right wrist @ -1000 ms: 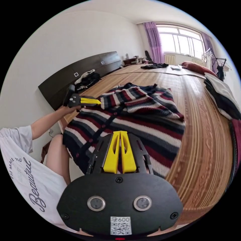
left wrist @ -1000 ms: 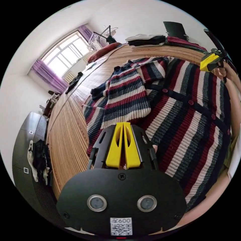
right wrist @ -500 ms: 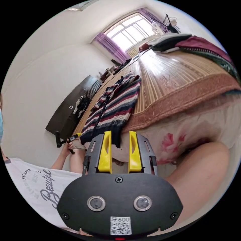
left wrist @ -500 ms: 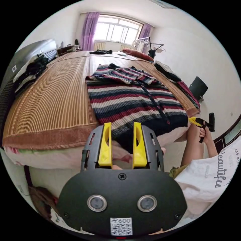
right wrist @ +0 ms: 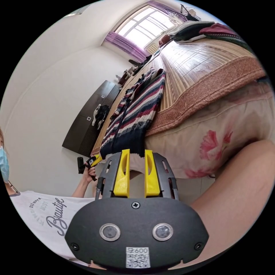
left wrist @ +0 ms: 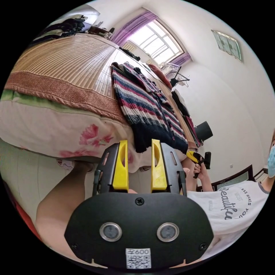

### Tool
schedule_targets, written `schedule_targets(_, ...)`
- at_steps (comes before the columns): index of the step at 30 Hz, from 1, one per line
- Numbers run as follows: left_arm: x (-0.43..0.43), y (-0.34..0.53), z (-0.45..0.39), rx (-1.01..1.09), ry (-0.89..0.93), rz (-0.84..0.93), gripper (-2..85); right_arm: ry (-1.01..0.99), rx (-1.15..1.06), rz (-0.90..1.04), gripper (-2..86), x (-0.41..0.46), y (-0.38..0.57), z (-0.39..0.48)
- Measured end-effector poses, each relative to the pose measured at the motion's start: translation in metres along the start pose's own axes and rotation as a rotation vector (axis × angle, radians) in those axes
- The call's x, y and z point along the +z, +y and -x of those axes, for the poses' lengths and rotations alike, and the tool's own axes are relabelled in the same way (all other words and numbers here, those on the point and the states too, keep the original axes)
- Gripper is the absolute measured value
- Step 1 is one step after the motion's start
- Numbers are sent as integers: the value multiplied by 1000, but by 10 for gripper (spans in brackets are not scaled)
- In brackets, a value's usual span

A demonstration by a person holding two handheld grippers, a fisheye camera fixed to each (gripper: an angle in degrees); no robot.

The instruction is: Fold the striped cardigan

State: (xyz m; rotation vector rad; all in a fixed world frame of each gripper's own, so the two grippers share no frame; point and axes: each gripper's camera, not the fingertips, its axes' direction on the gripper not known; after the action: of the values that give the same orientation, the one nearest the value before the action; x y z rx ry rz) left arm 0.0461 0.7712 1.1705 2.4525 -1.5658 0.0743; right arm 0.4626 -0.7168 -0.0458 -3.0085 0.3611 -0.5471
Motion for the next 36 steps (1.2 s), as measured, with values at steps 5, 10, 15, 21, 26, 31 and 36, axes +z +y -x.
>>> schedule_targets(5, 9, 17, 8, -12, -10, -18, 106, 83, -22, 23, 5, 23, -5, -20)
schedule_targets(10, 20, 40, 4, 21, -63, -43, 107, 28, -8, 2, -5, 33, 1, -38)
schedule_targets(15, 24, 52, 12, 13, 18, -54, 107, -56, 16, -36, -5, 39, 10, -55)
schedule_targets(21, -3, 82, 4, 154, -40, -217, 28, -36, 56, -73, -8, 42, 12, -69)
schedule_targets(26, -12, 92, -2, 202, 49, -238, 22, -102, 72, -73, -9, 37, 16, -82)
schedule_targets(31, -3, 102, 22, 43, 159, -218, 42, -67, 81, -75, -9, 48, 23, -86)
schedule_targets(36, 9, 111, 29, -60, 117, -181, 121, -107, 175, -107, -9, 64, 25, -103)
